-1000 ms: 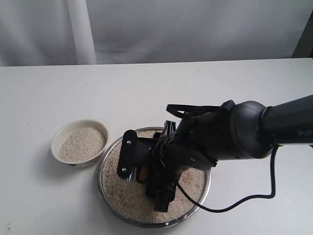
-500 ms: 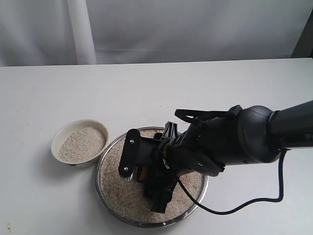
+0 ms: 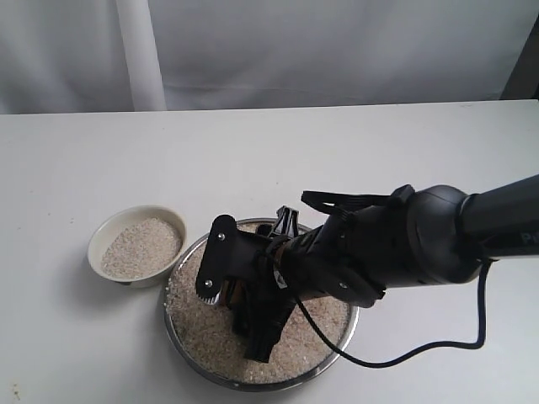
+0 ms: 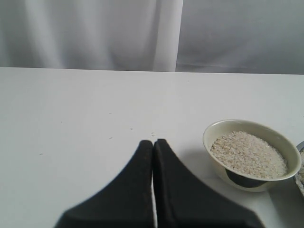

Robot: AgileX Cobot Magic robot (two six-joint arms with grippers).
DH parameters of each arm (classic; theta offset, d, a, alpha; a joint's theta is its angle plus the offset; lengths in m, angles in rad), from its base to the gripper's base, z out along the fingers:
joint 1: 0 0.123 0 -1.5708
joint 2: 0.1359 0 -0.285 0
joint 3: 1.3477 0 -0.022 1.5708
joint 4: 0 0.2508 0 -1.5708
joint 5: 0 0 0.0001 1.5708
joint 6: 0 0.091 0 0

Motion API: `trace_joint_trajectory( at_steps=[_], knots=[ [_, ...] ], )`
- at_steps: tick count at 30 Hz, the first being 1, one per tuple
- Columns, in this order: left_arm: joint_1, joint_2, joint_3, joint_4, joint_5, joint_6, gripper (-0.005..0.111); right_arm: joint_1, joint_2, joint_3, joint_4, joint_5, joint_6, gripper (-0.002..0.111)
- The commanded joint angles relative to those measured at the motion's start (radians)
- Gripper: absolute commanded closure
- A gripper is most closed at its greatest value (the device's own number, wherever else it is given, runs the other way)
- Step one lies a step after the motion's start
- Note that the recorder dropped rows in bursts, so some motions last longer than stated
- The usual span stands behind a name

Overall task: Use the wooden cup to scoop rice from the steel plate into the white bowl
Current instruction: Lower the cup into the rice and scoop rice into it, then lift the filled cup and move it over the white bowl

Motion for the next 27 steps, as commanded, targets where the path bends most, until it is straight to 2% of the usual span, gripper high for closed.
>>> trace_joint_trajectory(
  at_steps=[1,7,10,13,20,24,27],
  knots=[
    [-0.004,-0.002,-0.008,-0.005,-0.010,-0.002,0.107,-0.001,-0.005,0.000,0.008,-0.027,0.003,0.108],
    [-0.004,-0.002,-0.008,-0.005,-0.010,-0.002,0.107,-0.004,-0.016,0.002,0.025,-0.052,0.003,0.108],
    [-0.004,-0.002,-0.008,-0.005,-0.010,-0.002,0.107,-0.015,-0.074,0.073,0.039,-0.182,0.003,0.108],
    [-0.004,-0.002,-0.008,-0.005,-0.010,-0.002,0.107,-0.047,-0.118,0.147,0.053,-0.239,0.003,0.108],
    [-0.004,-0.002,-0.008,-0.005,-0.010,-0.002,0.107,-0.089,-0.126,0.335,0.080,-0.685,0.084,0.108],
    [-0.004,-0.002,-0.008,-0.005,-0.010,-0.002,0.107,-0.106,-0.126,0.417,0.075,-1.004,0.178,0.108],
    [-0.004,-0.002,-0.008,-0.005,-0.010,-0.002,0.107,-0.106,-0.126,0.424,0.076,-1.057,0.203,0.108]
  ],
)
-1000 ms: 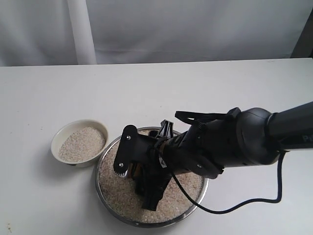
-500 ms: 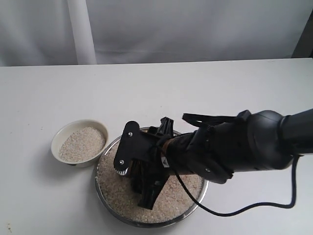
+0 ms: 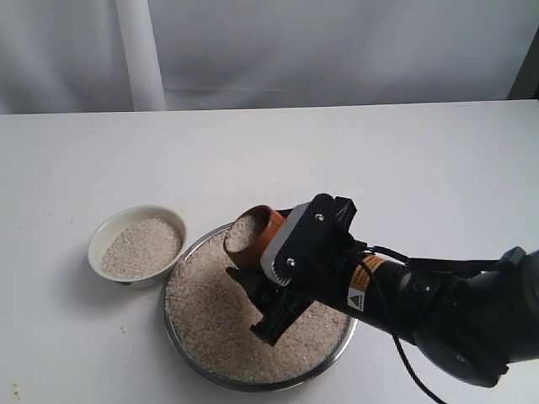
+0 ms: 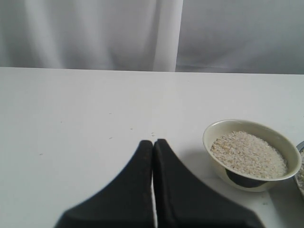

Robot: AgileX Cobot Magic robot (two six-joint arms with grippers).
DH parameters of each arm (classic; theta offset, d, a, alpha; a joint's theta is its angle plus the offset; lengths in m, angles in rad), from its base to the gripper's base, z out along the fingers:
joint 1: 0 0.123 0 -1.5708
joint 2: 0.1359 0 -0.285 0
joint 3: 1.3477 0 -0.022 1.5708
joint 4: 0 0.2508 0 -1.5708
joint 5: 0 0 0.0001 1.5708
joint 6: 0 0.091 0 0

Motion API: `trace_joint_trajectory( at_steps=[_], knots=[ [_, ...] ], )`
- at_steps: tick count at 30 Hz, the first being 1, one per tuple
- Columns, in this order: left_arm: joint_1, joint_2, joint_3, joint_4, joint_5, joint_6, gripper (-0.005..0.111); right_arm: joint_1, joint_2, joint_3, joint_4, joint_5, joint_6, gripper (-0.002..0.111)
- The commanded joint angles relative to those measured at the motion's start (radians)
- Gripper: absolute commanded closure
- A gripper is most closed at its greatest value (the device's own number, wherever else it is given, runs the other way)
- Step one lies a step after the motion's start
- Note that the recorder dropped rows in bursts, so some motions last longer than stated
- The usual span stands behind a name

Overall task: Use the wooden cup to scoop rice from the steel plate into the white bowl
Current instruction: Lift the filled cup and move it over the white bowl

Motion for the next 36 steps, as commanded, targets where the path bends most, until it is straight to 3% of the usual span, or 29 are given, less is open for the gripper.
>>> trace_joint_trajectory(
  at_steps=[1,12,25,36],
  knots=[
    [-0.004,-0.002,-0.008,-0.005,-0.010,-0.002,0.107,-0.008,-0.014,0.019,0.005,-0.169,0.052,0.108],
    [-0.004,-0.002,-0.008,-0.005,-0.010,-0.002,0.107,-0.008,-0.014,0.001,0.005,-0.137,0.029,0.108],
    [-0.004,-0.002,-0.008,-0.005,-0.010,-0.002,0.107,0.028,0.000,-0.521,-0.016,0.651,-0.060,0.108],
    [-0.004,-0.002,-0.008,-0.005,-0.010,-0.002,0.107,0.117,0.194,-0.927,-0.169,1.048,-0.068,0.108]
  ],
)
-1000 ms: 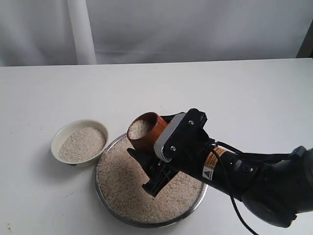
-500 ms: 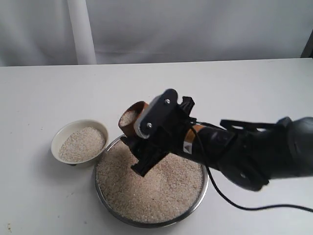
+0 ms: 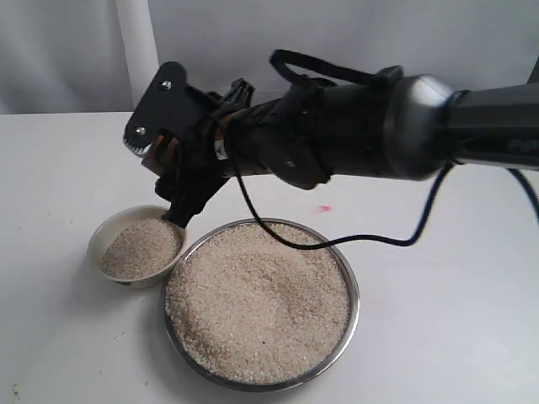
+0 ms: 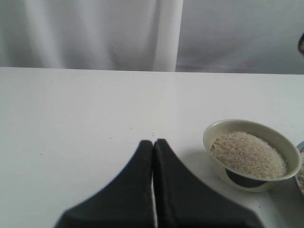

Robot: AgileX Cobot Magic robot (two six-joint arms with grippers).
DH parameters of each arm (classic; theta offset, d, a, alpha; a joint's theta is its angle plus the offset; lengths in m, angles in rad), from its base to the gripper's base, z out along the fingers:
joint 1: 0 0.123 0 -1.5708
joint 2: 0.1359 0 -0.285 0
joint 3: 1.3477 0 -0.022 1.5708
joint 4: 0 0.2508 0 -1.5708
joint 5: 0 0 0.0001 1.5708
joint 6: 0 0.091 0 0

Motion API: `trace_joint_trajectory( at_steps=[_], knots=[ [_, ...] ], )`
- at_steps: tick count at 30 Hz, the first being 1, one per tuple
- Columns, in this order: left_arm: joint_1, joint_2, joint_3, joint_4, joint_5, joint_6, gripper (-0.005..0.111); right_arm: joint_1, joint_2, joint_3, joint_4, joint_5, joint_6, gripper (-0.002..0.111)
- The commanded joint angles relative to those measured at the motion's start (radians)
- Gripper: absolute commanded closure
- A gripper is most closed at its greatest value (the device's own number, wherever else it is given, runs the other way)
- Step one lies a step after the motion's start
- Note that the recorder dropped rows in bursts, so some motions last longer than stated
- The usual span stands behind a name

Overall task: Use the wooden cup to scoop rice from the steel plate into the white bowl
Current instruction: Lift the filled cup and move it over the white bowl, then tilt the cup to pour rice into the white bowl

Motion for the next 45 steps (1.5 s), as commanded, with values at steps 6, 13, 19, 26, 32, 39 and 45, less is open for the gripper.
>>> trace_joint_trajectory(
  at_steps=[6,13,19,26,32,39,45],
  knots=[
    [-0.004,-0.002,-0.008,-0.005,-0.010,-0.002,0.107,0.089,0.201,-0.266,-0.170,0.270,-0.055,0.108],
    [-0.004,-0.002,-0.008,-0.005,-0.010,-0.002,0.107,0.105,0.221,-0.275,-0.307,0.307,-0.151,0.108],
    [-0.004,-0.002,-0.008,-0.005,-0.010,-0.002,0.107,0.114,0.224,-0.275,-0.351,0.340,-0.237,0.108],
    [-0.004,-0.002,-0.008,-0.005,-0.010,-0.002,0.107,0.132,0.224,-0.275,-0.472,0.342,-0.259,0.108],
    [-0.004,-0.002,-0.008,-0.005,-0.010,-0.002,0.107,0.144,0.224,-0.275,-0.573,0.342,-0.259,0.108],
    [-0.004,-0.002,-0.008,-0.005,-0.010,-0.002,0.107,0.155,0.224,-0.275,-0.685,0.346,-0.278,0.108],
    [-0.004,-0.002,-0.008,-0.005,-0.010,-0.002,0.107,0.155,0.224,-0.275,-0.722,0.346,-0.300,0.108]
  ],
)
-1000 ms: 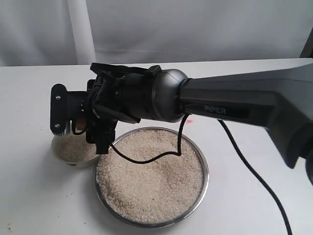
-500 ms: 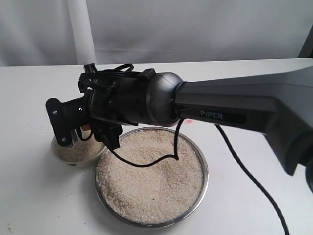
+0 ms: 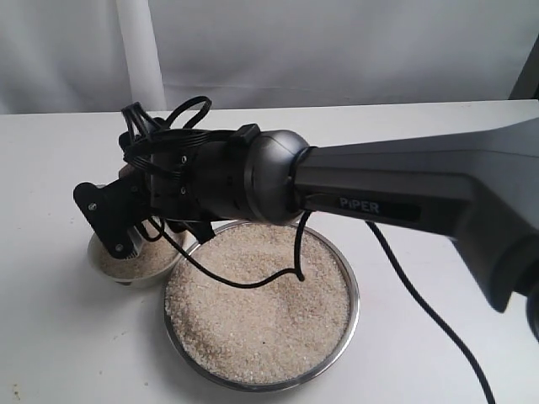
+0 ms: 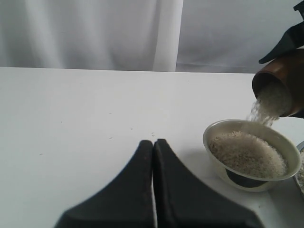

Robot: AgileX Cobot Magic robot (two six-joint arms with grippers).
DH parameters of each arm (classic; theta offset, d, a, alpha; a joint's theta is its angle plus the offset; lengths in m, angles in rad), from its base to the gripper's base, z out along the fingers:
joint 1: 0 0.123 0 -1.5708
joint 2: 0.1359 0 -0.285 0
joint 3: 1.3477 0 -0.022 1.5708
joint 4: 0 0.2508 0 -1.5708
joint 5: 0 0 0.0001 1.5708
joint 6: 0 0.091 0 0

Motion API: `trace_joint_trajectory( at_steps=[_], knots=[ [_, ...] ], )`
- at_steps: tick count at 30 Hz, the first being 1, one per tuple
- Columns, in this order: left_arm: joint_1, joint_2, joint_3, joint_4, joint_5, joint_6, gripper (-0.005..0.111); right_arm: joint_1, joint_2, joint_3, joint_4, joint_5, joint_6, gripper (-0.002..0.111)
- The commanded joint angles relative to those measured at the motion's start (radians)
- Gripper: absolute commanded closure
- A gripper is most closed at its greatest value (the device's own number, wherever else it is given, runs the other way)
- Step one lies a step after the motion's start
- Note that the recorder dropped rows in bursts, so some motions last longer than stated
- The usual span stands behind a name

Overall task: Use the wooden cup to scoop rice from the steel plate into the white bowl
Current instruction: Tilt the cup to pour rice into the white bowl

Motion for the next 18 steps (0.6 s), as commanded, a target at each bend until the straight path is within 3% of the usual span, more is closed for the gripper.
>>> trace_joint_trajectory(
  at_steps=[1,18],
  knots=[
    [-0.004,-0.002,-0.008,-0.005,-0.010,-0.002,0.107,0.002,-0.007,-0.010,-0.050,-0.001,-0.034,0.108],
    [-0.004,-0.002,-0.008,-0.005,-0.010,-0.002,0.107,0.032,-0.007,-0.010,-0.157,-0.011,-0.166,0.108]
  ],
)
